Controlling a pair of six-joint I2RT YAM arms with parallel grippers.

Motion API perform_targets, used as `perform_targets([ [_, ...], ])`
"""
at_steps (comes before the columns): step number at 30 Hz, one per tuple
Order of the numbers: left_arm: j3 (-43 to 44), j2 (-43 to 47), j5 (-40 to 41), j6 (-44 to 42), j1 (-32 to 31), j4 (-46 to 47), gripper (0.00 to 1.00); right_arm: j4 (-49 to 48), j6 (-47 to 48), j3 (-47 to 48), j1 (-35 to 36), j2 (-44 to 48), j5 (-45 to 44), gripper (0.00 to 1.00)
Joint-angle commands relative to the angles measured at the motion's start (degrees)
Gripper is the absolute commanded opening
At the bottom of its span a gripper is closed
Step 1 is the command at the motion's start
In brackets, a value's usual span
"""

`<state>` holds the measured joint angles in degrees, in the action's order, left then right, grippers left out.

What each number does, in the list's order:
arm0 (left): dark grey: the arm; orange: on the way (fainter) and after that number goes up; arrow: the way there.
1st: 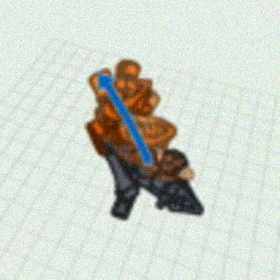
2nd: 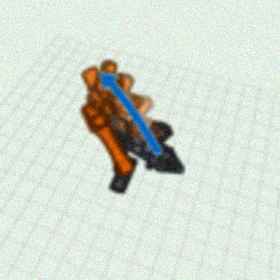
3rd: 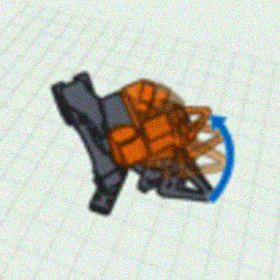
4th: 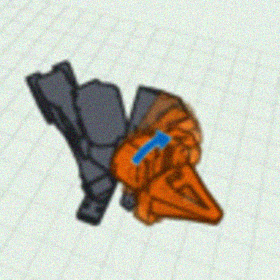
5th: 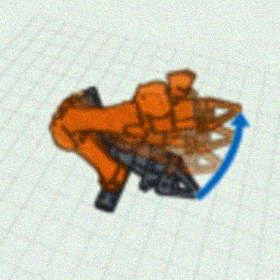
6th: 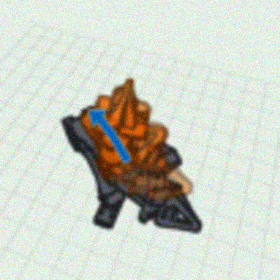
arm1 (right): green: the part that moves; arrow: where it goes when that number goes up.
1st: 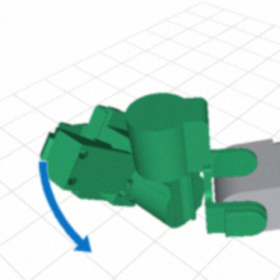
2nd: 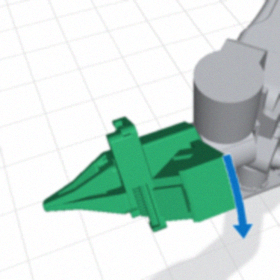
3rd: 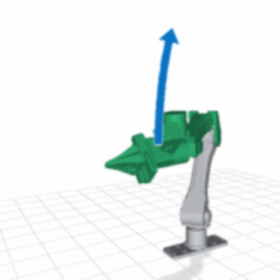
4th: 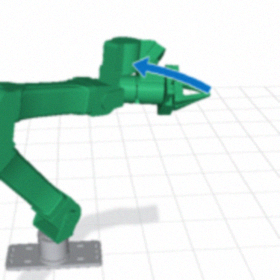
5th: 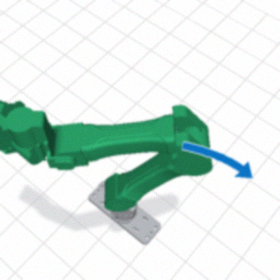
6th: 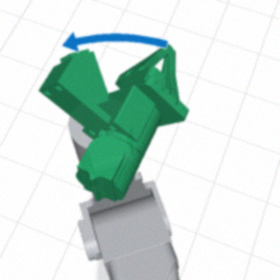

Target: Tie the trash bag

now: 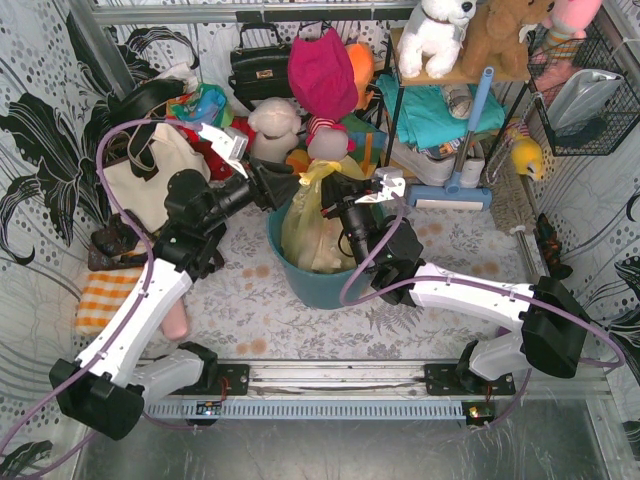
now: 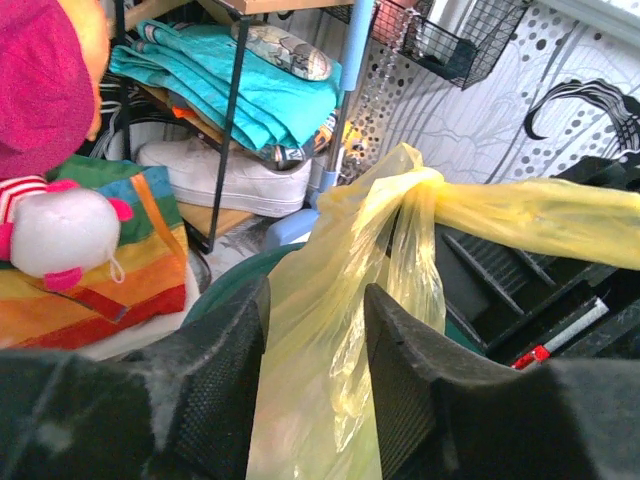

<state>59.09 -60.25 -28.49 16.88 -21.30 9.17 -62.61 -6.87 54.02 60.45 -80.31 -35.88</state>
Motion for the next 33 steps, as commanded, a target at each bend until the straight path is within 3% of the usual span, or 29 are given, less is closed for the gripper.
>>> perform_targets([
  [1,2.29,-2.42,-3.81,-1.15,0.30,3.32,0.55,-2.18,-1.61,-0.25,-0.21,0.77,1.10,0.00],
  [4,1.64,-3.20,-6.17,-0.29,0.29,5.48,0.58,-2.03,-1.80,-0.23,-0.17,0.77,0.99,0.00],
  [11,2.09,-6.09,-3.49,-1.10,0.29,5.15,0.59,-2.01,-1.99,-0.01,-0.19,0.73,1.24,0.00],
  [15,3.30,-8.54,-7.99,-1.03,0.30,5.96,0.57,-1.99,-2.18,0.11,-0.15,0.45,1.34,0.00],
  [17,3.04,-9.27,-11.76,-0.15,0.29,7.62,0.49,-2.08,-2.13,0.05,-0.20,0.29,1.10,0.00],
  [20,1.60,-8.25,-16.37,0.68,0.21,9.62,0.25,-2.45,-1.79,-0.10,-0.18,0.11,0.44,0.00],
  [23,-0.11,-5.82,-18.46,0.24,0.25,9.96,0.11,-3.26,-1.36,-0.14,-0.16,-0.40,-0.20,0.00],
  [28,-1.61,-3.00,-21.54,-0.04,0.22,8.67,0.03,-4.59,-0.30,0.62,-0.23,-2.08,-0.37,0.00],
  [33,-1.25,-2.30,-22.93,-2.13,-0.01,2.11,0.02,-6.96,1.03,1.97,-0.72,-4.37,0.37,0.00],
])
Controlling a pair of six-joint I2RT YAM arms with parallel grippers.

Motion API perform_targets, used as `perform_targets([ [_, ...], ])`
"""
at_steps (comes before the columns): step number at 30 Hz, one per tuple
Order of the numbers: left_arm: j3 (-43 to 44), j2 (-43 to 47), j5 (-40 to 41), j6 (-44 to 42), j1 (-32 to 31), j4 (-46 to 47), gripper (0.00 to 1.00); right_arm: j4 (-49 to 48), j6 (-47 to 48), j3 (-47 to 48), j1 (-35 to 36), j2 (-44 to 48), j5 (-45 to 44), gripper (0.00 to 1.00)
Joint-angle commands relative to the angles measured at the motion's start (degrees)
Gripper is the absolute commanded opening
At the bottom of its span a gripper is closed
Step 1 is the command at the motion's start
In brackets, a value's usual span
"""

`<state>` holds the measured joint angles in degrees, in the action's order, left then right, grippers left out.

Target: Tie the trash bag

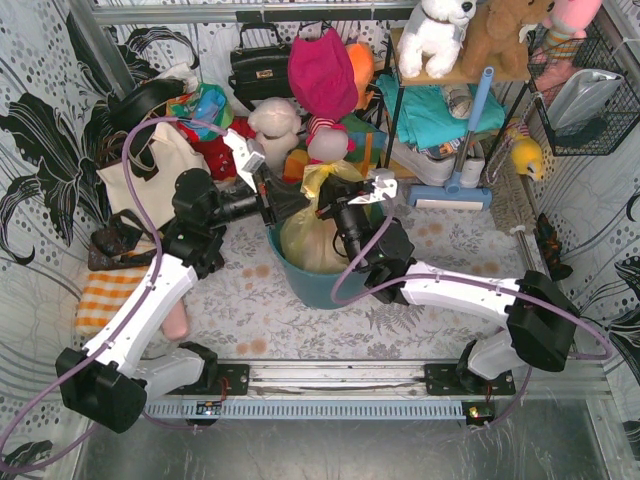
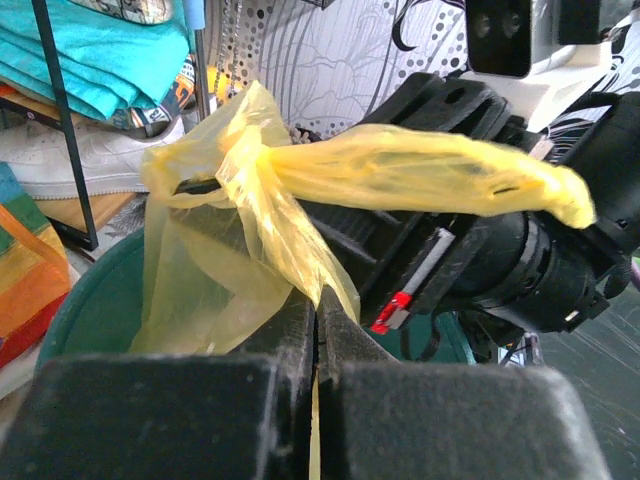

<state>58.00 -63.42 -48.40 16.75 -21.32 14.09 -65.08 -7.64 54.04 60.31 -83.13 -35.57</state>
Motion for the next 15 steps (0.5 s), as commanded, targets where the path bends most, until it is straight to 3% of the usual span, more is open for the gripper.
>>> perform_targets([
  [1,-0.29,1.00,-3.21,-2.13,-0.15,-3.31,0.02,-4.78,2.24,2.42,-0.63,-2.05,0.33,0.00],
  [15,-0.50,0.10,-5.06,-5.90,-3.29,-12.07,0.02,-10.02,9.42,5.87,-1.64,-3.79,2.88,0.00],
])
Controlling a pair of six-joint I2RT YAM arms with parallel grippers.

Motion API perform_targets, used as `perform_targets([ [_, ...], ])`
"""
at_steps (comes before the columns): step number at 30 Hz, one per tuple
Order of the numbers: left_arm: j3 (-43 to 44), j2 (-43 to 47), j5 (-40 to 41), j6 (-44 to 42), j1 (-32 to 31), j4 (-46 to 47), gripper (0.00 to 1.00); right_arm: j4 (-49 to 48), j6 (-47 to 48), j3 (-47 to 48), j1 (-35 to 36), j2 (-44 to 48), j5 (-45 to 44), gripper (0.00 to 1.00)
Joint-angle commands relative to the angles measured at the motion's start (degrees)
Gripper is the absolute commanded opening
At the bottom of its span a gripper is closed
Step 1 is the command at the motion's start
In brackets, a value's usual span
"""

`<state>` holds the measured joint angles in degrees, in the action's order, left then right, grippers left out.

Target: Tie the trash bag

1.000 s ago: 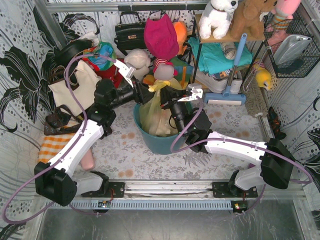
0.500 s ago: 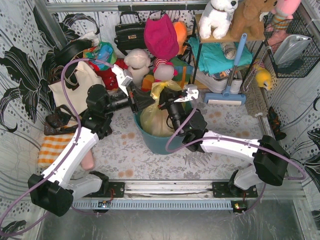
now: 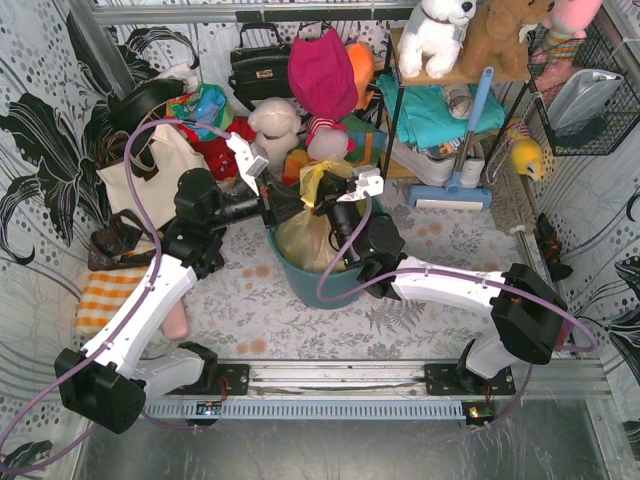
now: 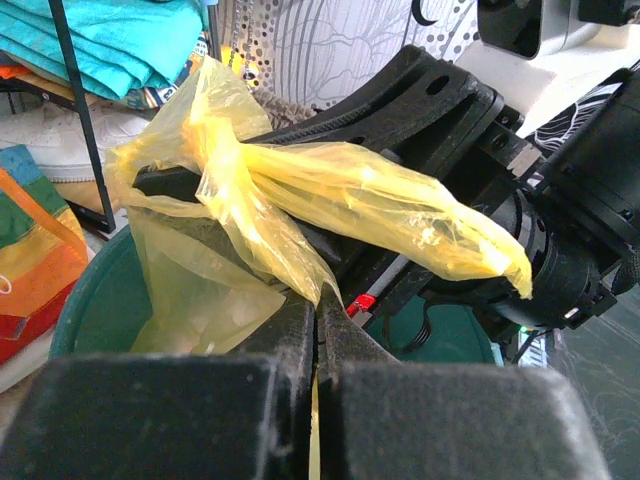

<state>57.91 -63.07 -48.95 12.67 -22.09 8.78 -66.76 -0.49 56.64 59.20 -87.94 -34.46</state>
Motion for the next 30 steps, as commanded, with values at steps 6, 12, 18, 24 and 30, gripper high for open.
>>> perform_targets([
  [6,-1.07,1.42,3.15,-2.87,-3.04,-7.63,0.05,-6.69,1.70,1.79,-0.56,3.82,3.69,0.00],
  [12,-0.60,4.71,15.18,-3.93,-2.99,-6.82,0.07,-1.83,-0.76,-1.04,-0.58,7.39,4.48,0.00],
  [18,0.89,4.36,12.40,-4.46,-2.99,-5.62,0.08,-1.27,-1.17,-1.08,-0.54,7.55,5.04,0.00],
  [24,0.03,3.68,1.50,-2.98,-3.00,-3.81,0.08,-2.81,-1.11,0.41,-0.61,5.12,5.87,0.00],
  [30,-0.72,4.10,-2.42,-3.13,-3.05,-4.80,0.09,-3.54,-2.71,1.01,-0.89,2.86,7.39,0.00],
])
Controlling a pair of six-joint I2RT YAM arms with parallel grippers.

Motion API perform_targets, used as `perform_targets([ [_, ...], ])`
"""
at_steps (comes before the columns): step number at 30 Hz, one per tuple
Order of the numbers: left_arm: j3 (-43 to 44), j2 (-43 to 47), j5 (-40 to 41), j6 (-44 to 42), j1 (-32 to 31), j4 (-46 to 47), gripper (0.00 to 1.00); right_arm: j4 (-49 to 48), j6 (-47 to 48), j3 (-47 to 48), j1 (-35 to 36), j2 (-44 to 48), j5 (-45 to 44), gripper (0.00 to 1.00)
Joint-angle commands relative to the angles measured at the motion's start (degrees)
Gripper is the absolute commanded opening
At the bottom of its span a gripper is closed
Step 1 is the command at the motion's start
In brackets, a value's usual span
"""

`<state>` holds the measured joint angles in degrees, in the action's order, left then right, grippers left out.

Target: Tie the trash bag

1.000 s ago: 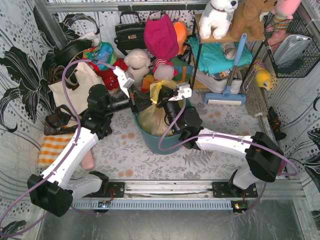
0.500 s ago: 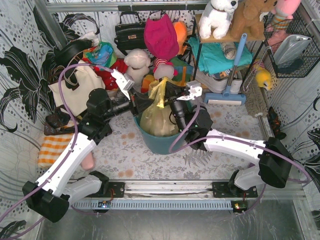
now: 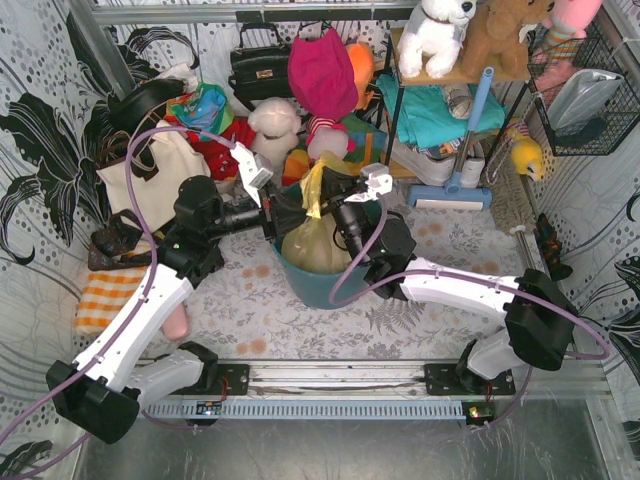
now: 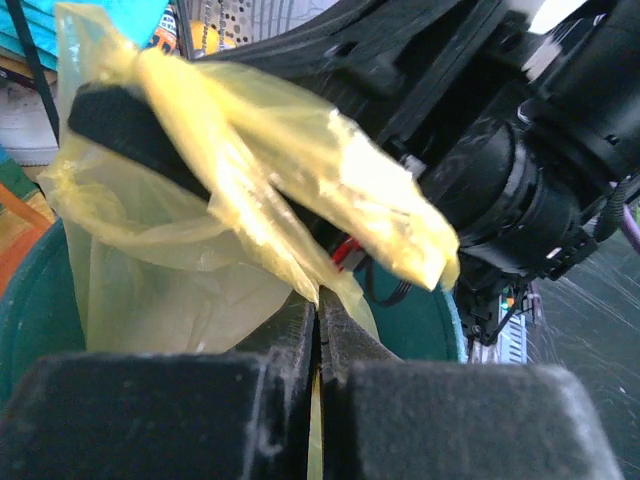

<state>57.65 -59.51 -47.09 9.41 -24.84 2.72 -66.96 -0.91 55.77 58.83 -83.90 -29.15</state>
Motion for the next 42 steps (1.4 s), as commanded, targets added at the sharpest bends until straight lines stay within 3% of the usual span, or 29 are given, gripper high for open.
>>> perform_targets([
  [1,-0.57,0.65,-3.86,-0.21,-0.30,0.65,0.09,-3.11,-2.99,1.93,-0.67,-1.32,3.28,0.00],
  [5,-0.33,1.09,-0.82,-1.90,-0.30,-2.17,0.20,0.93,-7.17,2.66,-1.73,-1.29,11.79,0.00],
  [11,-0.43,1.79,1.08,-3.08,-0.29,-3.61,0.17,3.94,-17.85,3.81,-5.52,-1.89,28.22,0.00],
  [19,-0.90,3.88,4.78,-3.85,-0.23,-5.20,0.31,1.17,-25.30,5.31,-7.77,-3.76,39.15,0.00],
  [28,-0.95,9.71,15.32,-6.69,-0.25,-12.94,0.47,-4.04,-31.54,3.97,-10.25,-4.48,41.80,0.00],
  [32,-1.31,14.03,20.02,-7.52,-0.29,-13.50,0.46,-3.82,-31.57,3.66,-10.36,-4.18,41.63,0.00],
  [37,-5.02,20.32,29.08,-3.69,-0.28,-3.80,0.46,-3.28,-31.16,3.56,-10.41,-3.74,41.63,0.00],
  [42,-3.17,17.90,41.94,4.10,-0.22,2.47,0.48,-2.83,-31.05,3.38,-10.42,-3.47,41.57,0.00],
])
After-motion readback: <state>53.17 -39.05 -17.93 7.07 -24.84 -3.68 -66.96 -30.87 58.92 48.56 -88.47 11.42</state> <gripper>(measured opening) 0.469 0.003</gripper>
